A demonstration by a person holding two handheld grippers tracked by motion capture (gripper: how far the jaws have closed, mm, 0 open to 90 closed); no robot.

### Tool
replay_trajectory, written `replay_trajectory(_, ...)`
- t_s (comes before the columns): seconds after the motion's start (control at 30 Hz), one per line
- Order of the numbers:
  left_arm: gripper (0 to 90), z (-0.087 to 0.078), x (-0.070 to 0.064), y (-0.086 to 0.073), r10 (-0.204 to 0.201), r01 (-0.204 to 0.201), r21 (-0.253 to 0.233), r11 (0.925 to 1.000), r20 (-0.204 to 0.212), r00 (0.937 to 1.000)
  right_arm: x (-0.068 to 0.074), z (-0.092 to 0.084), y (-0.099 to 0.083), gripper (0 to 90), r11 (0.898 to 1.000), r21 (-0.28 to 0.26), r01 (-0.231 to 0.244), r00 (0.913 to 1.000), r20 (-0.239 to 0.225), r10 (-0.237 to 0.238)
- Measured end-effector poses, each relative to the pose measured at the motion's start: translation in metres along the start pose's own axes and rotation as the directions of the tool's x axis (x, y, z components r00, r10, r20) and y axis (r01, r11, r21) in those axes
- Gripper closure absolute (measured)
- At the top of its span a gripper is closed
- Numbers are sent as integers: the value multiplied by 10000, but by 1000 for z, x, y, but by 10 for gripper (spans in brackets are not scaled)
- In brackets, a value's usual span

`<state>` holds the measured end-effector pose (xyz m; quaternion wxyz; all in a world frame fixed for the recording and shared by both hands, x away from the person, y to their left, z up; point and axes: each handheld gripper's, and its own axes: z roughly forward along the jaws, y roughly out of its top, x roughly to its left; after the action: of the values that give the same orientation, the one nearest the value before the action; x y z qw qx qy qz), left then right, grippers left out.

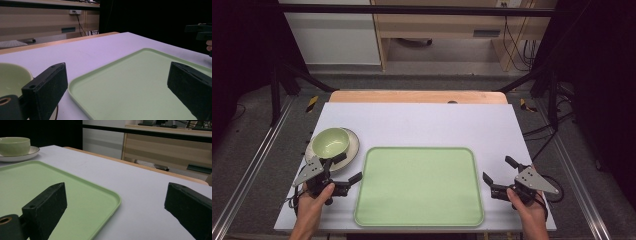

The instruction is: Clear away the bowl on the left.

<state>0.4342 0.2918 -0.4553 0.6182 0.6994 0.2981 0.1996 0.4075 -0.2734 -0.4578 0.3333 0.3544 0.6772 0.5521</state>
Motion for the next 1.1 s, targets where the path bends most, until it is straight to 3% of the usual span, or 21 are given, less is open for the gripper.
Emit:
replay_trajectory(0.27,29,-1,1,1,-38,38,36,10000,-67,10000,1,-1,1,45,10000,-34,-26,10000,-7,26)
replay_trajectory(0.6,30,0,-2,6,189,-189,292,9994,-5,9998,-3,-2,0,45,9999,-109,-72,10000,24,73)
replay_trajectory(0.9,35,-4,4,25,331,-317,409,9987,-347,9989,-2,-3,0,44,9998,-169,-139,9999,2,139)
replay_trajectory(1.1,36,-3,20,48,484,-449,500,9977,-719,9962,-4,-4,0,44,9993,-264,-264,9996,47,265)
